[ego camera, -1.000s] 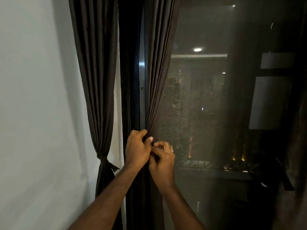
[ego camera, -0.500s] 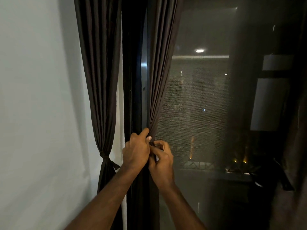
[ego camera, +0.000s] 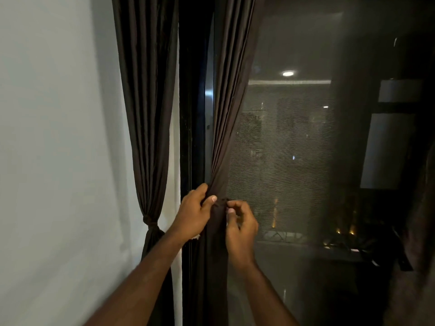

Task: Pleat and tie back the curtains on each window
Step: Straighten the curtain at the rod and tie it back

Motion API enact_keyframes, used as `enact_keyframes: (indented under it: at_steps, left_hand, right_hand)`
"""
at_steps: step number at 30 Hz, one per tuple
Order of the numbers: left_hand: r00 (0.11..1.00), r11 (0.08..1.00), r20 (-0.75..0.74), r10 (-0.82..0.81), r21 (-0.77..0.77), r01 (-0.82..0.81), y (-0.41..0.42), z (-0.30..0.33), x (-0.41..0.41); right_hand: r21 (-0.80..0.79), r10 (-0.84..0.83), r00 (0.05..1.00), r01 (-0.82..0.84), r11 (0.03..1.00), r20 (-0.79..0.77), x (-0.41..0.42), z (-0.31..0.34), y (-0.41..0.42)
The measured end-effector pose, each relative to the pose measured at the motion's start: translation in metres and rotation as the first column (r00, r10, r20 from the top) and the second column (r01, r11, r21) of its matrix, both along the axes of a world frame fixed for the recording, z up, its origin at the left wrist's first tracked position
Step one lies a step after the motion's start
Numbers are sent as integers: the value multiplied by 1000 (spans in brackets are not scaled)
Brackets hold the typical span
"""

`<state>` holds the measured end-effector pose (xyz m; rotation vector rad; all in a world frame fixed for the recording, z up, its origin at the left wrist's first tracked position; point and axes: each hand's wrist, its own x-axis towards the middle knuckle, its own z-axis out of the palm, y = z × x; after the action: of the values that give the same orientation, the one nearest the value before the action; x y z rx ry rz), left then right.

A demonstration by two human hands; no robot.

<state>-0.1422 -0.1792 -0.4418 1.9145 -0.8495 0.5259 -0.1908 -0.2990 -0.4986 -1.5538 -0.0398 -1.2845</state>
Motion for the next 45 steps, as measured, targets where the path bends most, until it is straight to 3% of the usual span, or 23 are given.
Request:
enact_keyframes:
  at_steps: [4,8,11,14,17,19,20,22,24,26,29,34,37,39,42,45]
  left_hand:
    - [951,980,-254,-179,-130,150,7,-1,-6]
    - [889,950,-354,-292,-217,225,6,3,-5]
    - [842,917,-370,-393,-232,326,10,4,-1]
    - [951,972,-209,-228,-109,209,9,5,6]
    - [992,988,55,118,-110,-111,5,5,12]
    - [955,947,15,297,-130,-293,3,11,8]
    - [938,934,-17,347,-81,-348,1,13,5]
    - [932,933,-61,358,-15,-360,-5,14,1]
    - [945,954,-163,282,-60,-295,-12,15,-4]
    - [931,977,-349,108,-137,-165,-17,16,-10]
    - [779,963,-599,-185,-270,21,-19,21,-19]
    - [515,921,-776,-364,-382,76,-9,24,-19]
    - [394,865,-781,-484,-495,81,-5,18,-19]
    - [487,884,-755,-439,-459,87,-5,14,-22]
    - [774,959,-586,-238,-269,91,1,17,-32]
    - [836,977,-506,-213,-83,198,5,13,-35]
  right_hand:
    - [16,12,994,-10,1000,-112,1,1,-8]
    - [-245,-47,941,-39,969,-335,10,4,-27]
    - [-376,-105,916,-53,925,-388,20,9,-45]
    - [-444,-220,911,47,895,-347,10,26,-60]
    - [-448,-215,878,1,894,-428,-8,47,-62]
    - [-300,-92,810,-106,948,-580,-19,58,-55]
    - [-121,78,766,-200,972,-638,-24,62,-50]
    - [244,446,654,-381,892,-611,-33,66,-36]
    - [437,652,585,-484,758,-483,-37,65,-25]
    - [494,723,555,-531,689,-412,-36,60,-19]
    - [496,728,567,-538,681,-384,-33,52,-18]
    - [586,807,520,-574,572,-279,-30,44,-20]
    - [534,775,564,-578,617,-285,-29,42,-15]
    - [456,726,618,-576,679,-300,-28,40,-14]
    - [363,659,692,-557,747,-294,-24,37,-15]
    - [332,589,756,-499,800,-284,-18,34,-17]
